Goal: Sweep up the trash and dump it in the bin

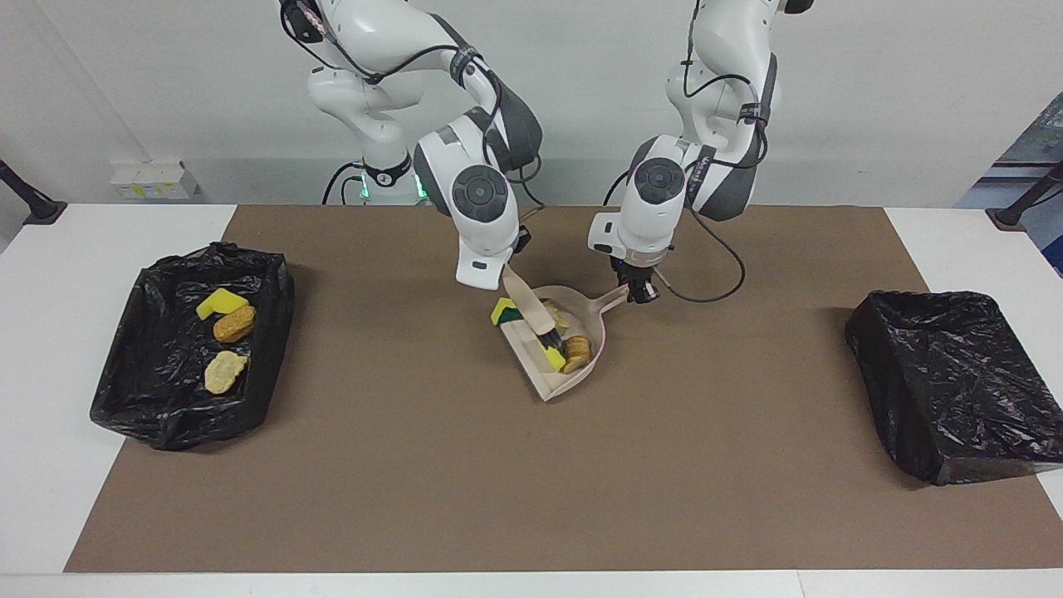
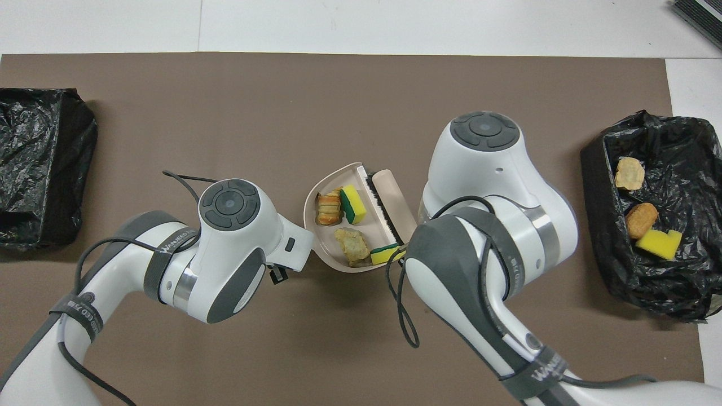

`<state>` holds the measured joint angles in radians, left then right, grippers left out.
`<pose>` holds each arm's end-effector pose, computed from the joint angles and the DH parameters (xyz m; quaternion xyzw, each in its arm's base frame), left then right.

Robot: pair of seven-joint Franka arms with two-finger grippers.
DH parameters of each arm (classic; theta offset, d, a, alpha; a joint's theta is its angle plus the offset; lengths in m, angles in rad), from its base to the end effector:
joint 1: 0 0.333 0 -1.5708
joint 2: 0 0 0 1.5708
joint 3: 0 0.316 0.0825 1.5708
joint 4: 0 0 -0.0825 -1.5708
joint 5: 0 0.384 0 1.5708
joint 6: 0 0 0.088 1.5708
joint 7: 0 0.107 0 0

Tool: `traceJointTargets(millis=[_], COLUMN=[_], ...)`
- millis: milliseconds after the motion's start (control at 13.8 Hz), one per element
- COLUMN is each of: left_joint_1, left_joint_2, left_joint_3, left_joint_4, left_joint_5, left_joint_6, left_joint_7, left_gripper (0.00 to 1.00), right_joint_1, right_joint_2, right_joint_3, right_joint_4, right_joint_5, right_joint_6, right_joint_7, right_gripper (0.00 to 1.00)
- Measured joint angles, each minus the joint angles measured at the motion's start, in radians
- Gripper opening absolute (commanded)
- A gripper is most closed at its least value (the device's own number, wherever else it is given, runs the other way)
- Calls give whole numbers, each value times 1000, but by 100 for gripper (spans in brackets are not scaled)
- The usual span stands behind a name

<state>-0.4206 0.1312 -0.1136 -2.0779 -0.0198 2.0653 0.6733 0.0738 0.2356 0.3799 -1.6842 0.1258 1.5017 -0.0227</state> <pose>0.4754 -0.2814 0.3549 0.8240 -0.5619 -0.0702 0.0207 0.5205 0.2527 0.4448 -0.9478 -0.2257 0.2168 0.0606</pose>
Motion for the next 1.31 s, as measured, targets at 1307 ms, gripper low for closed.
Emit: traceJointTargets(millis=[1307], left_joint_1=[532], left_joint_2=[-81], left_joint_3=[14], left_joint_4=[208], left_joint_5=[-101], left_joint_6=[-194], left_joint_7=[660], left_gripper=[0], right_joint_1=[135], right_joint_2=[-201], right_joint_3=[10], right_joint_4=[-337], right_joint_5=[193], right_joint_6=[129], right_joint_7=[483], right_gripper=[0])
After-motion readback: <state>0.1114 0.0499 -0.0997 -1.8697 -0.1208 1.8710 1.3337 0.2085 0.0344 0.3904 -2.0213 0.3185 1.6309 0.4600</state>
